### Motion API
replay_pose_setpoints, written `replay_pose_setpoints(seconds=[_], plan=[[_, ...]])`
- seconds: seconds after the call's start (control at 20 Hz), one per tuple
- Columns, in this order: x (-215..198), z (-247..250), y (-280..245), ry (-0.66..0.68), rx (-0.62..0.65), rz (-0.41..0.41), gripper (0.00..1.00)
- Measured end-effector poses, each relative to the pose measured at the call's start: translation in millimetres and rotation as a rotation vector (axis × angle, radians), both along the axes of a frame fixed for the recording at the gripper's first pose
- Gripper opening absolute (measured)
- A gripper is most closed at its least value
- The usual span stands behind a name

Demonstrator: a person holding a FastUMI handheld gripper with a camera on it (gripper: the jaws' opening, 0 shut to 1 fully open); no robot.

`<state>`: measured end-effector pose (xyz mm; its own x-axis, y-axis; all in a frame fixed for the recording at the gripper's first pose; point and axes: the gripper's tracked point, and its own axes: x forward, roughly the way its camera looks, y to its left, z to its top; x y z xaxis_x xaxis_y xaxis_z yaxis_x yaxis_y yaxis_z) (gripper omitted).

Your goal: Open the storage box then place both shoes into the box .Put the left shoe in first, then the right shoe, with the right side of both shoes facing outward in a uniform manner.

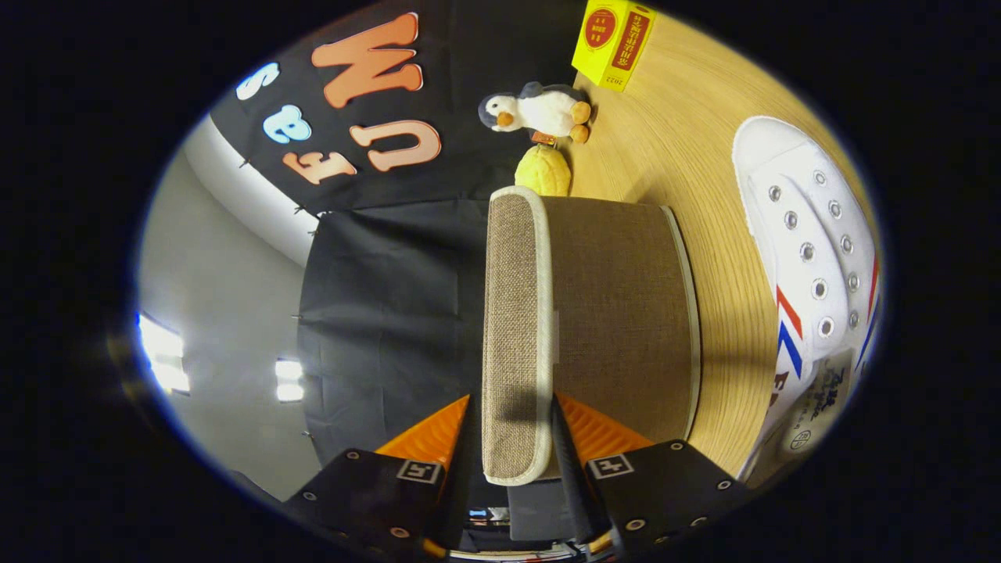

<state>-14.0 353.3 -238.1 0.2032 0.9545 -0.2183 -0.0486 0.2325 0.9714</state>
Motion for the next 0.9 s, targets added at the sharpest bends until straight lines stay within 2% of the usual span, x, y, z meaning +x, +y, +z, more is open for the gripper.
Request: replay_pose_setpoints(seconds=[0.05,0.2,0.25,0.3,0.55,0.9], plan=[[1,2,-1,-0.005,0.000,-0.014,0.42],[7,22,0,-0.022,0.045,-0.044,0.18],[6,23,1,-0.050,0.023,-0.043,0.05],[5,29,3,-0.071,0.020,-0.039,0.02],[3,72,22,-0.157,0.029,-0.059,0.01],[-5,127,89,-0.325,-0.015,-0.105,0.03]])
